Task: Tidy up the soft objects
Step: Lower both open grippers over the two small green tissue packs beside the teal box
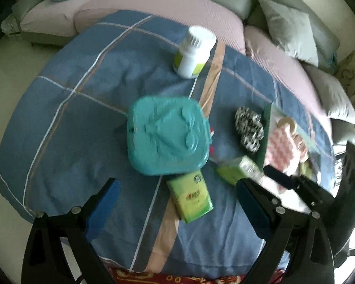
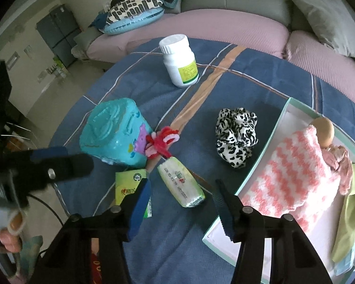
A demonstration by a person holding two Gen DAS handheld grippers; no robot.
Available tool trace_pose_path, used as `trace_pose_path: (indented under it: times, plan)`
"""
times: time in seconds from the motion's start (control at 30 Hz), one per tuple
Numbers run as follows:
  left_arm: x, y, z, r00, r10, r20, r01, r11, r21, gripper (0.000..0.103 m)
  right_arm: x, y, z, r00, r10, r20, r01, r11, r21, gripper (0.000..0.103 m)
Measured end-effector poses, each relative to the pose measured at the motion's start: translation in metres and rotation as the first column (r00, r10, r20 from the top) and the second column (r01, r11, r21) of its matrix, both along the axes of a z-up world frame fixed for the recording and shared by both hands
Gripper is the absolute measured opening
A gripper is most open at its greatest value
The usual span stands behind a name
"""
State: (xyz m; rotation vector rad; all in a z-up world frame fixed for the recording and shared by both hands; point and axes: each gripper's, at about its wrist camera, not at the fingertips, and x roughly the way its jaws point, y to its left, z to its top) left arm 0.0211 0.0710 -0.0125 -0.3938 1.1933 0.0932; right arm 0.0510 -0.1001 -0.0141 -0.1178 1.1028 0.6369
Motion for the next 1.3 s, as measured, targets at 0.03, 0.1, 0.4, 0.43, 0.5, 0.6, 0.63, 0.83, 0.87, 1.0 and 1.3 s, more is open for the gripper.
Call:
trace_pose_path:
  times: [0.03,0.1,0.4,0.43,0.5,0.6,0.63,0.83,0.87,1.0,1.3]
  plan:
    - [-0.001,-0.002,-0.005,1.000,0.000,-0.008,0.000,1.000,-0.002,0.098,0.001,-0.001,-0.002,1.000,0.000,-0.001,0.000,1.000,-0.004,0.057]
    - [-0.001,-0.004,-0.011,1.000,0.004,-0.022,-0.005,1.000,-0.017,0.098,0.002,-0.002,-0.007,1.000,-0.002,-0.007,0.002,1.000,-0.011,0.057]
    - [0.001,0.004,-0.038,0.994,0.085,-0.070,-0.089,0.994,-0.067,0.098,0.008,0.001,-0.023,1.000,0.014,-0.028,-0.014,1.000,-0.013,0.055]
    - [0.002,0.004,-0.040,0.993,0.091,-0.072,-0.097,0.992,-0.076,0.098,0.008,0.002,-0.024,0.999,0.018,-0.033,-0.018,1.000,-0.007,0.055]
    - [0.003,0.004,-0.042,0.992,0.096,-0.077,-0.102,0.991,-0.085,0.097,0.009,0.003,-0.026,0.999,0.020,-0.038,-0.020,1.000,0.001,0.055]
    - [0.004,0.002,-0.049,0.990,0.105,-0.090,-0.115,0.988,-0.105,0.097,0.011,0.003,-0.029,0.999,0.016,-0.046,-0.016,1.000,0.008,0.055]
    - [0.004,0.001,-0.052,0.989,0.109,-0.098,-0.120,0.986,-0.115,0.097,0.011,0.003,-0.030,0.999,0.010,-0.047,-0.010,1.000,0.005,0.055]
    - [0.006,-0.002,-0.063,0.983,0.125,-0.134,-0.143,0.981,-0.134,0.084,0.010,0.007,-0.032,0.999,0.037,-0.028,-0.037,0.999,-0.002,0.054]
    - [0.007,-0.002,-0.065,0.983,0.125,-0.137,-0.144,0.980,-0.140,0.084,0.009,0.009,-0.032,0.999,0.049,-0.018,-0.049,0.999,-0.004,0.052]
    - [0.011,-0.006,-0.070,0.982,0.122,-0.147,-0.144,0.978,-0.151,0.080,0.005,0.014,-0.034,0.997,0.076,0.004,-0.076,0.997,-0.030,0.042]
    - [0.021,-0.015,-0.082,0.978,0.114,-0.173,-0.137,0.982,-0.129,0.073,0.004,0.015,-0.035,0.996,0.091,0.023,-0.090,0.995,-0.052,0.037]
